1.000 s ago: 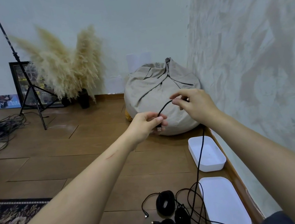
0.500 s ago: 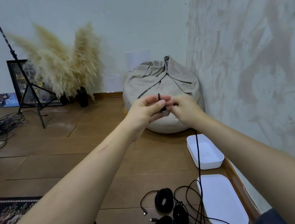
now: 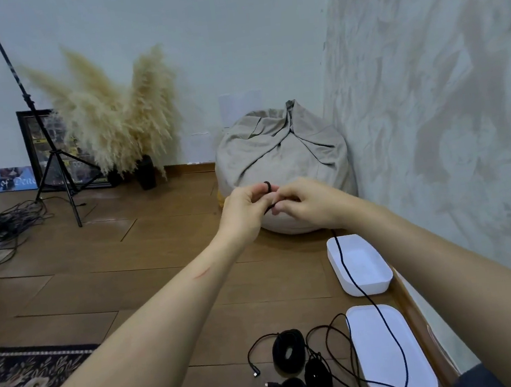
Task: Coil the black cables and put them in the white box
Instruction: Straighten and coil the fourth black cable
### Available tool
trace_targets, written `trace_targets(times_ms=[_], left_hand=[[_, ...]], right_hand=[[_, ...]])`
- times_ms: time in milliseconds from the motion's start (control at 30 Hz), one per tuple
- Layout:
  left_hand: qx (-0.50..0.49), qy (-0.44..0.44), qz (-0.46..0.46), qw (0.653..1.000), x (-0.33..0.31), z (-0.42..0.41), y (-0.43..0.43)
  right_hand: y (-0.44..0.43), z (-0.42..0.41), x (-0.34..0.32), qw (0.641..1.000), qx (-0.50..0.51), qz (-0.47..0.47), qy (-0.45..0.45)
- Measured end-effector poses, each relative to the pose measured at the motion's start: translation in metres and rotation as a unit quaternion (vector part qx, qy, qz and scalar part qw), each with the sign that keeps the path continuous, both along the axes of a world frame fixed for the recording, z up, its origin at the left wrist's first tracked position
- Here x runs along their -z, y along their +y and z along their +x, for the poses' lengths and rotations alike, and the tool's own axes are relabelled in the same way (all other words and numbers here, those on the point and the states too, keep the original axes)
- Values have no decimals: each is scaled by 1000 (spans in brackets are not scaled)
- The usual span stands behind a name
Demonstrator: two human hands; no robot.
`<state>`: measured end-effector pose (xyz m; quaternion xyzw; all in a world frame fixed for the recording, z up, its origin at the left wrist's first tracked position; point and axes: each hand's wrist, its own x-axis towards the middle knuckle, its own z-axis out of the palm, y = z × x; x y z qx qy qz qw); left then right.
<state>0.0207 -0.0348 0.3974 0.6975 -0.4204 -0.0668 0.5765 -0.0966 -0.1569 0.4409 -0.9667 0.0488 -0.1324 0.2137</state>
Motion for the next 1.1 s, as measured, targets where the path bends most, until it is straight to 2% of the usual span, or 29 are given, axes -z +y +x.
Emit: trace_targets(times_ms=[133,333,900,1100], left_hand=[[66,51,-19,996,-7,-8,0],[67,76,-25,994,-5,-10,3],[-8,-140,44,989,-4,-16,-3],[5,-136,61,989,-9,-22,-2]], right_hand=[[-5,-7,0,999,12,13,-32],[-9,-5,4,998,25,25,-60],[-19,-8,8,992,38,55,-103],[-19,-10,7,992,47,40,-115]])
